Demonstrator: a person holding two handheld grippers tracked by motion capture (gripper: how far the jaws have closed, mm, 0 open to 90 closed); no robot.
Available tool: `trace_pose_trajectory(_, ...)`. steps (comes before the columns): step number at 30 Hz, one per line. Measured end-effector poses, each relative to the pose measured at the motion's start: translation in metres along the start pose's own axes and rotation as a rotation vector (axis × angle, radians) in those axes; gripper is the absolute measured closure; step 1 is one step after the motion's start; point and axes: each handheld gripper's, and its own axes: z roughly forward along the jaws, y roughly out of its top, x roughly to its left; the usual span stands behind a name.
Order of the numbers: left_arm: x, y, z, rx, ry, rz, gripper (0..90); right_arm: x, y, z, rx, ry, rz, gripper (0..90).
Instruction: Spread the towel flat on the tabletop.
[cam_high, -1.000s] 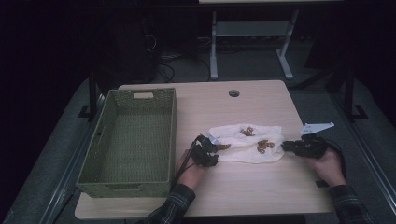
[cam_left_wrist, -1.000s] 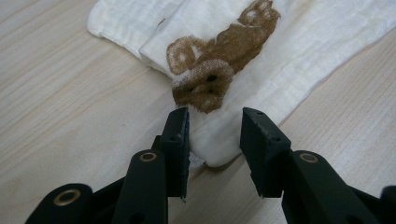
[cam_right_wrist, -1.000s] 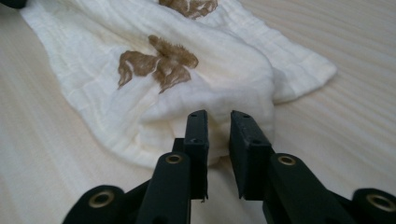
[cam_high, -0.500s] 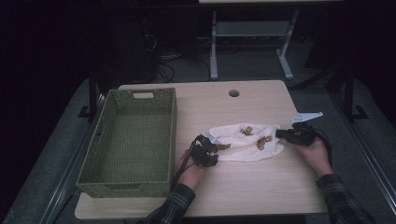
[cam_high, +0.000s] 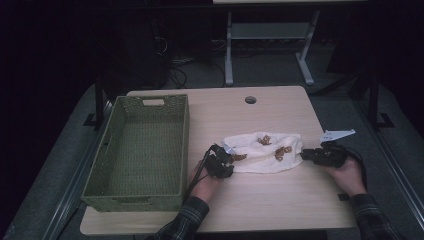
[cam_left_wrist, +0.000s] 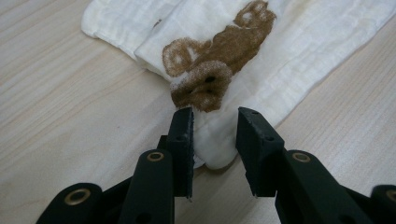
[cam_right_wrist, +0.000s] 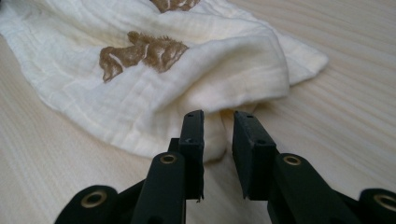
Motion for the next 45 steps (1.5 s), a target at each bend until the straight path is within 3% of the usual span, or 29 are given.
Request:
trace_pose_trajectory(6,0.001,0.002,0.002,-0.004,-0.043,0.005,77.4,0.0,0.002,0.007,0.036,0.018,0.01,84.1)
trace_pose_trajectory(11,0.0,0.003,0.001,0.003,-0.051,0.007,84.4,0.001,0.001,0.001,0.028,0.019,0.004,86.2)
trace_pose_trajectory(16,-0.003,0.003,-0.007,-0.012,-0.078,-0.015,85.0,0.002,-0.003,-0.014,0.006,0.01,0.007,86.4)
trace_pose_trajectory(21,-0.009,0.003,-0.02,-0.034,-0.077,0.012,85.2,0.008,-0.01,-0.028,-0.013,0.008,0.001,86.7)
trace_pose_trajectory(31,-0.022,-0.011,-0.035,-0.036,-0.105,0.004,85.4,0.029,-0.035,-0.055,-0.021,0.038,-0.04,86.7)
trace_pose_trajectory(45,-0.038,-0.035,-0.05,-0.002,-0.129,0.006,85.4,0.058,-0.061,-0.068,0.004,0.102,-0.082,86.8)
